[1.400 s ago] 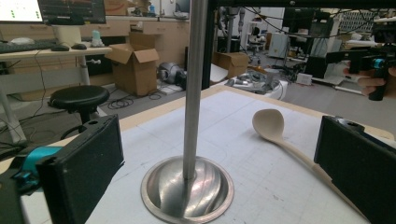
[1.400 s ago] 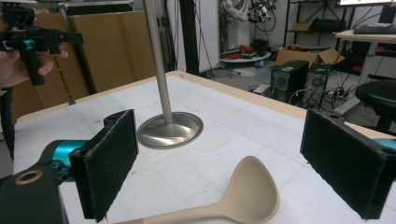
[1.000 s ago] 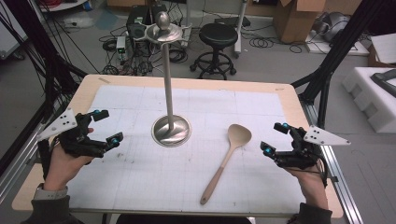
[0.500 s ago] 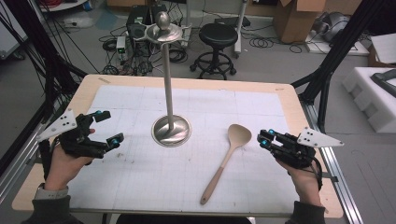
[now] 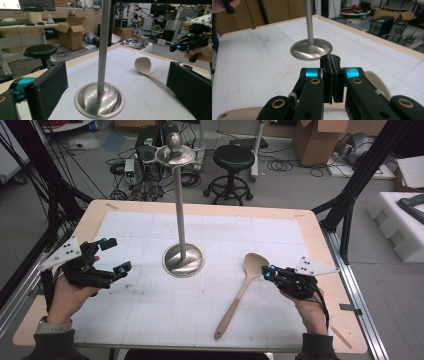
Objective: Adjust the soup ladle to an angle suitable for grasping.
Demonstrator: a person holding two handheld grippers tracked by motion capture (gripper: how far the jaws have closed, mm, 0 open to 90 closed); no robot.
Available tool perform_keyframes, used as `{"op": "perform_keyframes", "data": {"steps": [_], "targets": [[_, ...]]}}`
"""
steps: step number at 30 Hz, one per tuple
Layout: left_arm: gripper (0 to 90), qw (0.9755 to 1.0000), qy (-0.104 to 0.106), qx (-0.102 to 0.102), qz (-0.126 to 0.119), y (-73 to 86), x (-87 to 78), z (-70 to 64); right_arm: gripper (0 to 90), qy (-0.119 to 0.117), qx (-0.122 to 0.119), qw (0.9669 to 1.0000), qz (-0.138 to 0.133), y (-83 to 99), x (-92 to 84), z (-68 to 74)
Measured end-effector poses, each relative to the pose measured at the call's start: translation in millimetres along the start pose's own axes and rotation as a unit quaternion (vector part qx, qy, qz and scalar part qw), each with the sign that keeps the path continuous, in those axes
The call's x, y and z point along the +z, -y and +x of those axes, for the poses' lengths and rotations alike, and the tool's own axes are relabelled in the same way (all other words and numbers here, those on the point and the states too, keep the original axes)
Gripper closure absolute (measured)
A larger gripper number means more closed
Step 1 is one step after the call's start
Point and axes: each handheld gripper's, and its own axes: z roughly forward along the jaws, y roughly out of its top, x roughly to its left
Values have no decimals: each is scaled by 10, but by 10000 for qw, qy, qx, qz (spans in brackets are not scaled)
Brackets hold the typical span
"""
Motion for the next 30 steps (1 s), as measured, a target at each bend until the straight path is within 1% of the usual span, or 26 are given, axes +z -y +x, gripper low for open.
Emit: {"op": "perform_keyframes", "data": {"steps": [1, 3, 4, 6, 7, 8, 10, 11, 12, 13, 14, 15, 16, 18, 20, 21, 23, 25, 26, 28, 29, 30], "targets": [[40, 10000, -21, 17, 0, 1, 1, 1, 896, -47, -122, 9999, 70, 25, 68, 11], [40, 9999, -93, 34, -32, 4, 5, 3, 896, -38, -151, 9998, 108, 32, 86, 14], [40, 9999, -110, 36, -50, 5, 3, 6, 896, 32, -156, 9995, 286, 62, 175, 11], [40, 9999, -124, 19, -69, 7, 3, 7, 896, 45, -63, 9993, 367, 87, 238, 6], [40, 9999, -126, 21, -61, 8, 3, 8, 896, 45, -63, 9993, 367, 87, 238, 6], [40, 9999, -128, 14, -68, 9, 5, 7, 896, 94, -17, 9988, 476, 112, 297, 1], [40, 9999, -119, 34, -48, 10, 5, 10, 896, 61, 17, 9983, 582, 135, 351, 1], [40, 9999, -121, 34, -37, 12, 10, 10, 896, 61, 17, 9983, 582, 135, 351, 1], [40, 9999, -122, 30, -30, 14, 12, 10, 896, 88, 22, 9979, 644, 149, 386, -2], [40, 9999, -116, 30, -26, 17, 13, 11, 896, 186, 30, 9971, 734, 178, 443, -7], [40, 9999, -120, 24, -22, 19, 14, 11, 896, 186, 30, 9971, 734, 178, 443, -7], [40, 9999, -133, 14, -22, 20, 14, 11, 896, 259, 47, 9965, 793, 193, 470, -11], [40, 9999, -125, 11, -24, 22, 15, 12, 896, 258, 43, 9962, 828, 210, 497, -14], [40, 9999, -125, 4, -27, 25, 17, 14, 896, 172, 108, 9958, 896, 254, 564, -19], [40, 9999, -129, 7, 4, 33, 24, 17, 896, 159, 103, 9953, 950, 269, 584, -26], [41, 9999, -134, 0, 27, 40, 30, 15, 896, 165, 129, 9945, 1031, 291, 629, -45], [40, 9999, -136, 5, 74, 51, 49, 10, 897, 161, 159, 9943, 1046, 298, 644, -52], [41, 9999, -115, 12, 115, 61, 67, 7, 896, 247, 294, 9930, 1121, 310, 707, -92], [41, 9998, -113, 13, 135, 66, 74, 7, 896, 247, 294, 9930, 1121, 310, 707, -92], [40, 9998, -105, 17, 168, 73, 83, 10, 897, 297, 347, 9915, 1216, 312, 754, -111], [40, 9998, -109, 12, 177, 75, 81, 12, 898, 245, 372, 9907, 1288, 315, 806, -119], [40, 9998, -114, 2, 164, 75, 81, 13, 898, 245, 372, 9907, 1288, 315, 806, -119]]}}
